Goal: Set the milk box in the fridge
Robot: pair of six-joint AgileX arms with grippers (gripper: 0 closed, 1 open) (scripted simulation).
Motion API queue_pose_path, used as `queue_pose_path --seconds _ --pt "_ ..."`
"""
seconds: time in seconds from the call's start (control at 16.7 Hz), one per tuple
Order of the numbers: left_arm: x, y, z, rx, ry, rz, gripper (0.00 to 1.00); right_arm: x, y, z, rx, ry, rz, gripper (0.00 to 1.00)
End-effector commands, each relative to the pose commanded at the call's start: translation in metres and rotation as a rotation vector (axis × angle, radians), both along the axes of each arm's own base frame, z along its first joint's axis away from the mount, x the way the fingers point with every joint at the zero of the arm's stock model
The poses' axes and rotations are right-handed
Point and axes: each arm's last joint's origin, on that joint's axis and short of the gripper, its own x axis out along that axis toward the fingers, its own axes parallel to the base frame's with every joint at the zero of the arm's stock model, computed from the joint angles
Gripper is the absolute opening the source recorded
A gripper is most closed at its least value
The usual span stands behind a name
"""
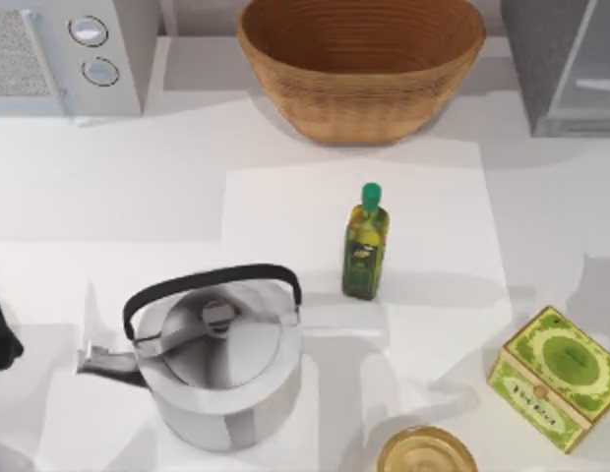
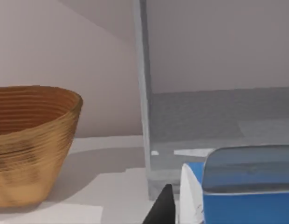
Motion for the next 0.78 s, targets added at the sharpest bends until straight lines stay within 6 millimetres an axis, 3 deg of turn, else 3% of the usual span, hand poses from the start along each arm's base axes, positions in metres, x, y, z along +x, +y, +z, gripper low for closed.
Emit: queue_pose_path --seconds 0.36,0.78 --pt "0.000 0.000 0.000 0.000 0.000 0.000 1.00 -0.016 -0.011 -0.054 -0.059 -0.047 -0.015 0.00" --pt "0.000 0.000 0.000 0.000 0.000 0.000 1.00 -0.016 -0.011 -0.057 -0.060 -0.045 -0.014 0.00"
